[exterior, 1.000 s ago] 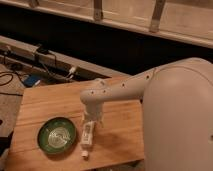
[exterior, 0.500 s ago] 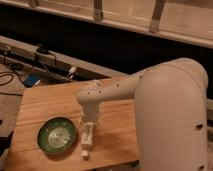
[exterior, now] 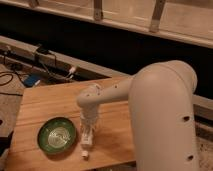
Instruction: Place the bottle in the ceramic bowl
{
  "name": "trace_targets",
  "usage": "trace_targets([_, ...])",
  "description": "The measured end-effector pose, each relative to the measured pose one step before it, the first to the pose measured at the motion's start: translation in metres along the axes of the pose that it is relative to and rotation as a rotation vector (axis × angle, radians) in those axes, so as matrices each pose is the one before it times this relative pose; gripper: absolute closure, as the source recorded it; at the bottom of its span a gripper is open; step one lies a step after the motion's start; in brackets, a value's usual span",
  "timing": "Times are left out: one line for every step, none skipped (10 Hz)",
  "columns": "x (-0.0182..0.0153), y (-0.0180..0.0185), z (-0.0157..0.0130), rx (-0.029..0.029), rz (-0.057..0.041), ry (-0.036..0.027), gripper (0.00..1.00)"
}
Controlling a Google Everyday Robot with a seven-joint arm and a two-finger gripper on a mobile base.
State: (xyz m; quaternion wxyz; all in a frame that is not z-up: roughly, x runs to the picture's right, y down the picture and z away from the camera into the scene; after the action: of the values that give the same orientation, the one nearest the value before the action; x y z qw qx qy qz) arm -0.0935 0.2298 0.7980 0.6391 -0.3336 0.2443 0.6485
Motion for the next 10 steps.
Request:
trace_targets([0.00109,-0.00041,0.0013,-0.00515,-0.00103,0.0023,0.75])
trace_targets([0.00137,0.00034,0.00148,-0.00625,-0.00216,0.00111,0.85])
trace_targets([0.00162,0.0005,0.00088,-0.00778,-0.00259,-0.00305,0.96])
trace_targets([0.00073,0.00019,-0.00074,-0.0047,-0.00276,-0.00777,0.99])
trace_targets([0.00012,-0.00105,-0.00649,-0.00379,0.00305,-0.02012,1.0])
trace_targets([-0.00063,-0.00005,-0.00944,0.00034,-0.00041,-0.02044,1.0])
trace_targets([-0.00211,0.0019,-0.01639,0.00131,-0.00522,-0.02997,1.0])
trace_targets([-0.00244,0.00473,-0.01924,0.00276,-0.0125,-0.02932,1.0])
trace_targets([-0.00404,0.00725,-0.02572,0.00511,-0.01859,-0.0341,1.0])
trace_targets([-0.00434,0.00773,-0.01639,0.00314,-0.02675,-0.02274,1.0])
